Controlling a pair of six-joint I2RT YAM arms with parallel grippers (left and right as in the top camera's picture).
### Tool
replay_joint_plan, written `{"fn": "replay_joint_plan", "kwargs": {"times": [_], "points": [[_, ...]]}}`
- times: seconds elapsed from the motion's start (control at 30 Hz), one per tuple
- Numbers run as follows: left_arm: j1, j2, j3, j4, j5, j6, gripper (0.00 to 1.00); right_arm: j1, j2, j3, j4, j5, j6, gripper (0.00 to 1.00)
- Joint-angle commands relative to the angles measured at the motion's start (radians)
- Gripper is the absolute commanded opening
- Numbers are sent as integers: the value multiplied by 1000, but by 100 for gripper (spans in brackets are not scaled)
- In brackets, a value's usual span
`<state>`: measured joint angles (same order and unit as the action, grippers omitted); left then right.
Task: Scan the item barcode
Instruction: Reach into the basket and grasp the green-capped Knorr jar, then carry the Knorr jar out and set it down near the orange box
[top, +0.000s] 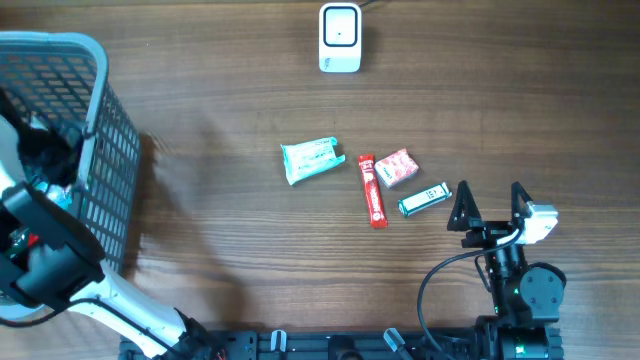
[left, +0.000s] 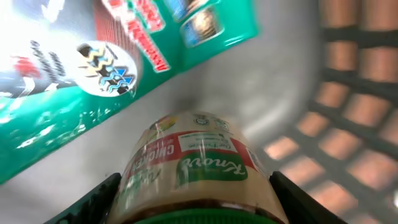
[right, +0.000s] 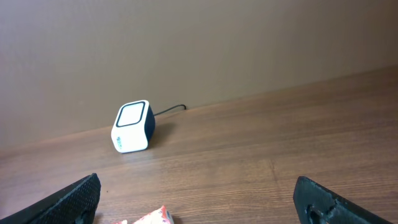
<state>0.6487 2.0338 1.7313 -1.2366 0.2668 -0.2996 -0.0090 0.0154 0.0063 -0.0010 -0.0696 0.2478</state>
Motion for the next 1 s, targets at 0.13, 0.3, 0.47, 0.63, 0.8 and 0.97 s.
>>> {"fn": "replay_joint_plan", "kwargs": {"times": [0.13, 0.3, 0.47, 0.63, 0.8, 0.97], "points": [[-2, -101, 438, -184, 19, 5, 63, 6, -8, -1, 2, 10, -9, 100], [-42, -211, 620, -248, 139, 4, 63, 6, -8, -1, 2, 10, -9, 100], [-290, -313, 622, -204, 197, -10, 63, 6, -8, -1, 2, 10, -9, 100], [-716, -219, 621, -53, 176, -75, 63, 6, -8, -1, 2, 10, -9, 100], [-1006, -31, 621, 118, 154, -113, 63, 6, -8, -1, 2, 10, -9, 100], [-1208, 199, 621, 280, 106, -113, 63, 6, -8, -1, 2, 10, -9, 100]]}}
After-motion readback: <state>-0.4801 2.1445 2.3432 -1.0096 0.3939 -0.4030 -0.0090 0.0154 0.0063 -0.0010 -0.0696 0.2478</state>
